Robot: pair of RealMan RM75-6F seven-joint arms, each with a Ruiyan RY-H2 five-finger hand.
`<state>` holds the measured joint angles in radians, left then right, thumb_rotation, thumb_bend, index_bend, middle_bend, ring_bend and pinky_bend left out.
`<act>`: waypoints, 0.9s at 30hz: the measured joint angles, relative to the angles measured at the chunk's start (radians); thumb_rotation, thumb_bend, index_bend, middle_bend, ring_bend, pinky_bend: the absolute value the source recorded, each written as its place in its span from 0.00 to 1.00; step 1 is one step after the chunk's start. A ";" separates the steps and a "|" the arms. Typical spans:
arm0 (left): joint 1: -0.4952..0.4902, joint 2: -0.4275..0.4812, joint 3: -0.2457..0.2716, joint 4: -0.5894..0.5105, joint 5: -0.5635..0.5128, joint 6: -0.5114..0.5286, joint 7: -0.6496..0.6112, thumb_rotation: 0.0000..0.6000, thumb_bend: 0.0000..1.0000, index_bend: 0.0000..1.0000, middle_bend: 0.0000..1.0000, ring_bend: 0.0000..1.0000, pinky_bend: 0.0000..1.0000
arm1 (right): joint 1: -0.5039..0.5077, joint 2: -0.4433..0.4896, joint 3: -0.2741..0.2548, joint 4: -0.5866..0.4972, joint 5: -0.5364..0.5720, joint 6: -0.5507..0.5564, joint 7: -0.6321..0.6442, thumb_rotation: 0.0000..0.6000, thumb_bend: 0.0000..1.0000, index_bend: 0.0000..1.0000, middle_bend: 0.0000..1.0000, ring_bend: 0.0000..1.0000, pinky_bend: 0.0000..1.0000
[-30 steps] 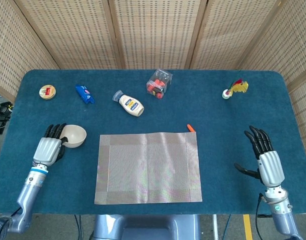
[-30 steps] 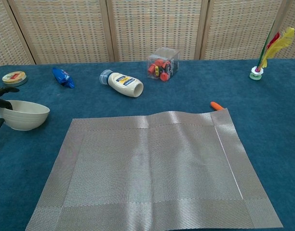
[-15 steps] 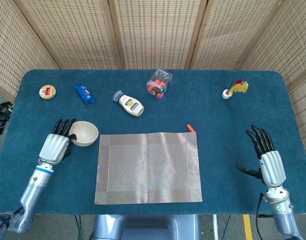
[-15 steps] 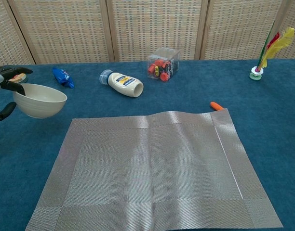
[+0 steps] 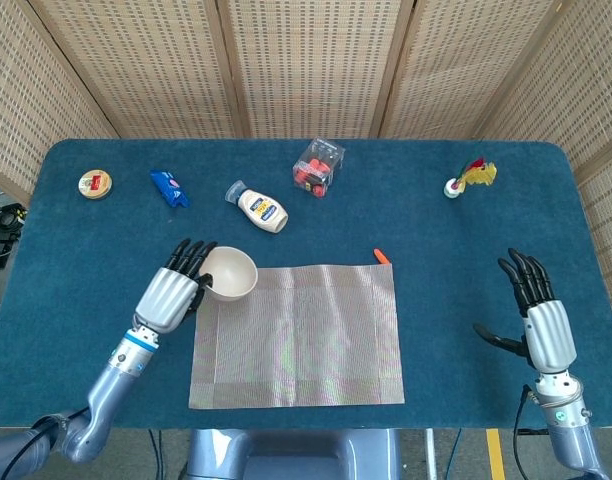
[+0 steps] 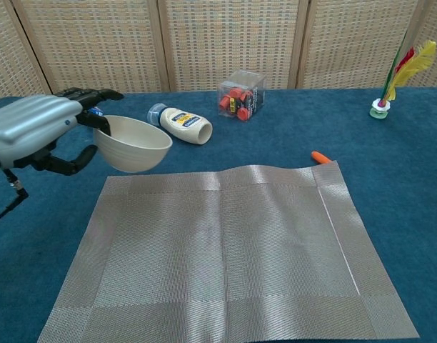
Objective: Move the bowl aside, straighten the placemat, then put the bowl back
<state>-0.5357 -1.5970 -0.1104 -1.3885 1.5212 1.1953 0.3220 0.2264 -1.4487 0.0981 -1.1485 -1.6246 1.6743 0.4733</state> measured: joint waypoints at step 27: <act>-0.101 -0.242 0.055 0.033 0.013 -0.116 0.197 1.00 0.26 0.39 0.00 0.00 0.00 | -0.008 0.028 0.024 -0.008 0.026 -0.003 0.058 1.00 0.22 0.10 0.00 0.00 0.00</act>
<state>-0.6372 -1.8389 -0.0554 -1.3553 1.5344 1.0793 0.5190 0.2180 -1.4202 0.1222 -1.1569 -1.5985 1.6714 0.5311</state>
